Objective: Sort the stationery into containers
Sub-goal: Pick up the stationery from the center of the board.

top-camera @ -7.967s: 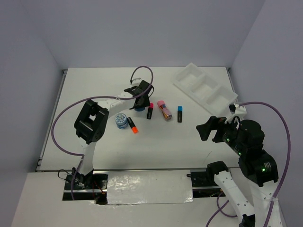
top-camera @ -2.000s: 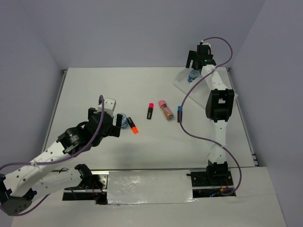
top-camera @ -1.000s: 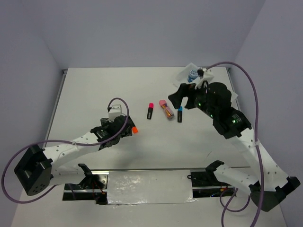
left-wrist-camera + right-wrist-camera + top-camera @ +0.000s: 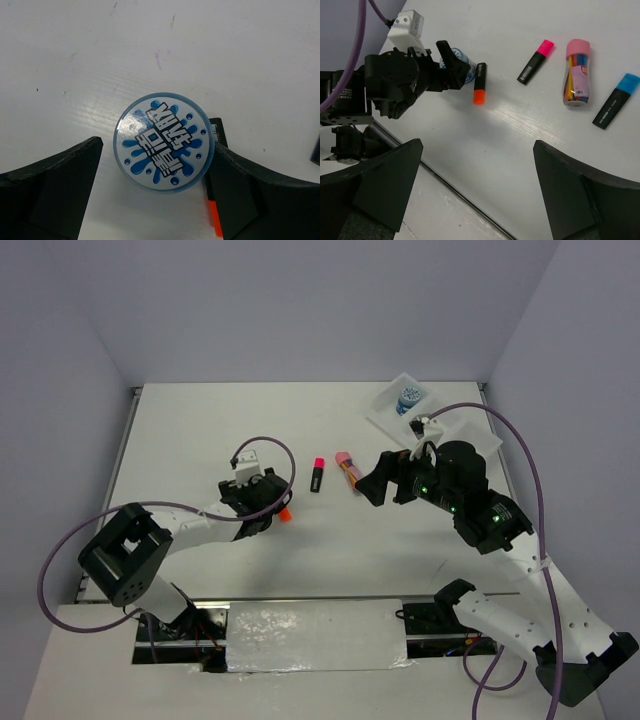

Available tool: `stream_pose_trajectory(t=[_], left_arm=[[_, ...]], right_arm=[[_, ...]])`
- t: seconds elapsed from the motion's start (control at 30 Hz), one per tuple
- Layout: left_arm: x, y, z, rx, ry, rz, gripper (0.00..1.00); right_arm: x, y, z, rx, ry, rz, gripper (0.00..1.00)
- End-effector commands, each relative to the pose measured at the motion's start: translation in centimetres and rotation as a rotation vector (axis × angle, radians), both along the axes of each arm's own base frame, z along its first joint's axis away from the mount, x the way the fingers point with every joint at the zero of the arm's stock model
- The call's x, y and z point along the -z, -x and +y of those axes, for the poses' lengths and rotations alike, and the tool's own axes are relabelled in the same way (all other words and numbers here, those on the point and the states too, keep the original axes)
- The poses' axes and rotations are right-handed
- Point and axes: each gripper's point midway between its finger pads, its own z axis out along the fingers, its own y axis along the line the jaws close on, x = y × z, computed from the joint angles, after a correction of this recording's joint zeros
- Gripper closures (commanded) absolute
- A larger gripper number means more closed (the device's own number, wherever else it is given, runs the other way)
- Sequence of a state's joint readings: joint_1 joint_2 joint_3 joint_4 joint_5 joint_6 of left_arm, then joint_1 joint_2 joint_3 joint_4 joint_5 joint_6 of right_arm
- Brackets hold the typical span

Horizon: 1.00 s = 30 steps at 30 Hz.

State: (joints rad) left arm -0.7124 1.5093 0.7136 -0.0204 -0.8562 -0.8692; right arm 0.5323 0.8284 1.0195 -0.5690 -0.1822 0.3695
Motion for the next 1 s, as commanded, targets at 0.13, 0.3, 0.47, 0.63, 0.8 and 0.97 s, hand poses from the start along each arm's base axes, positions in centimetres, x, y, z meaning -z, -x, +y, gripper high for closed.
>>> stream_pose_trajectory(t=[0.13,0.3,0.47,0.63,0.8,0.97], left_arm=[[-0.4,-2.0,-0.4,-0.018,0.015,-0.039,0.35],[-0.6,-1.6,-0.4,0.014,0.019,-0.042,0.73],[-2.5,-1.0,-0.8,0.112,0.018,-0.053,1.00],[-8.3,1.6,-3.2,0.405,0.146,-0.236,1.00],[-14.9,5.9,-8.1,0.852,0.238,-0.418,1.00],[-17.7,10.8,-13.4,1.272,0.252,-0.433,1.00]], right_arm=[[-1.4,0.2,0.2,-0.027,-0.022,-0.056,0.00],[-1.0,0.1,0.6,-0.042,-0.028,-0.054,0.00],[-1.5,0.2,1.3,-0.068,-0.058,-0.058,0.00],[-2.8,0.4,1.9,-0.081,-0.101,-0.047,0.00],[-3.8,0.8,3.1,-0.157,-0.089,-0.032,0.01],[-2.0,0.0,4.7,-0.109,0.056,0.067,0.01]])
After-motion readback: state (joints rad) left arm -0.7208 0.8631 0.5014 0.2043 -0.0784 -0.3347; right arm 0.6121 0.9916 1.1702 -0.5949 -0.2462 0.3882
